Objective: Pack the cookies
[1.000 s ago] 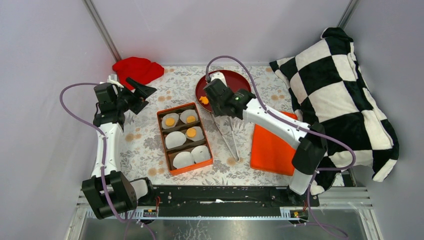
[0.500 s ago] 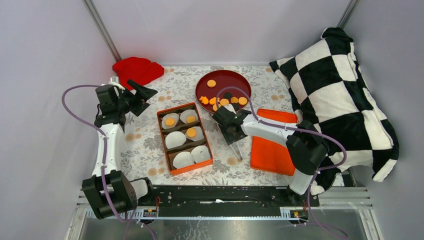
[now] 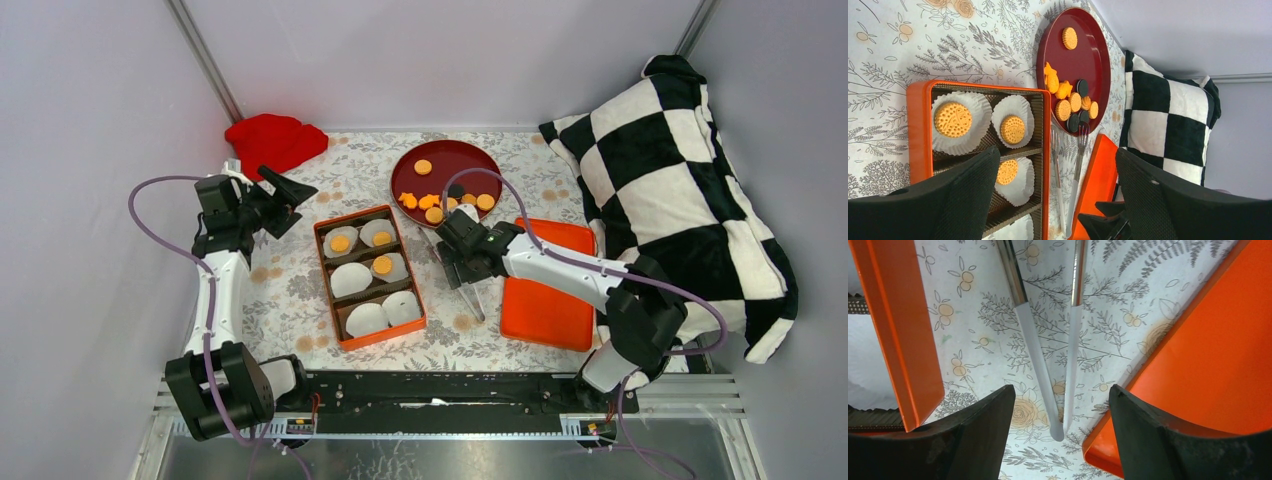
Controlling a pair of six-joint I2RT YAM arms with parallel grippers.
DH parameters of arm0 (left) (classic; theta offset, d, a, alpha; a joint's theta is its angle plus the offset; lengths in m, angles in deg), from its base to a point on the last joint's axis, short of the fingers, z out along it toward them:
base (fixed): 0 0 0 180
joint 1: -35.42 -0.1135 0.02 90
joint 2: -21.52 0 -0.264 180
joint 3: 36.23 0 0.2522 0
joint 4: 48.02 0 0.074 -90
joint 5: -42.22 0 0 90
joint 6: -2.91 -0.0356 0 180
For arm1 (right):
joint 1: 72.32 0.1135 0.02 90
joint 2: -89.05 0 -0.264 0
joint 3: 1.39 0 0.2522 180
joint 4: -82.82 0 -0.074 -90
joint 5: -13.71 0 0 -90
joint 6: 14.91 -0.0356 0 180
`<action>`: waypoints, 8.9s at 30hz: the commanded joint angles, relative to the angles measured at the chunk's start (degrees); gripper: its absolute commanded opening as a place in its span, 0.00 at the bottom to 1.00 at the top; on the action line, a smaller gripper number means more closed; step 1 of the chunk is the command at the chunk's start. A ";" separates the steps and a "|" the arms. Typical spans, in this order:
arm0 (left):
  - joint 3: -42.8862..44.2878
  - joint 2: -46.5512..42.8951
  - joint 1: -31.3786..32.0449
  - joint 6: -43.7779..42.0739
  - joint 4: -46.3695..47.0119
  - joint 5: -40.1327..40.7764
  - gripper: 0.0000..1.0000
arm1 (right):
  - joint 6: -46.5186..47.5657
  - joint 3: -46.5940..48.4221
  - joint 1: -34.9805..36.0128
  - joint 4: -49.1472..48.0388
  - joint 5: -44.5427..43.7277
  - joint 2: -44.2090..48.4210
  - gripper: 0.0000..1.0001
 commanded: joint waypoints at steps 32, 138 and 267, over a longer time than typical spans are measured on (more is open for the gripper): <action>-1.89 -0.15 1.55 -0.48 3.00 -0.37 0.89 | 0.14 4.65 -0.04 1.61 -3.42 -7.05 0.40; -2.80 -4.40 21.58 -1.39 6.43 9.02 0.90 | 5.27 25.10 -0.57 6.37 -11.53 -7.75 0.47; 0.39 -4.45 2.16 -2.38 -2.36 3.53 0.91 | 3.58 23.29 18.51 -0.08 10.60 -5.23 0.48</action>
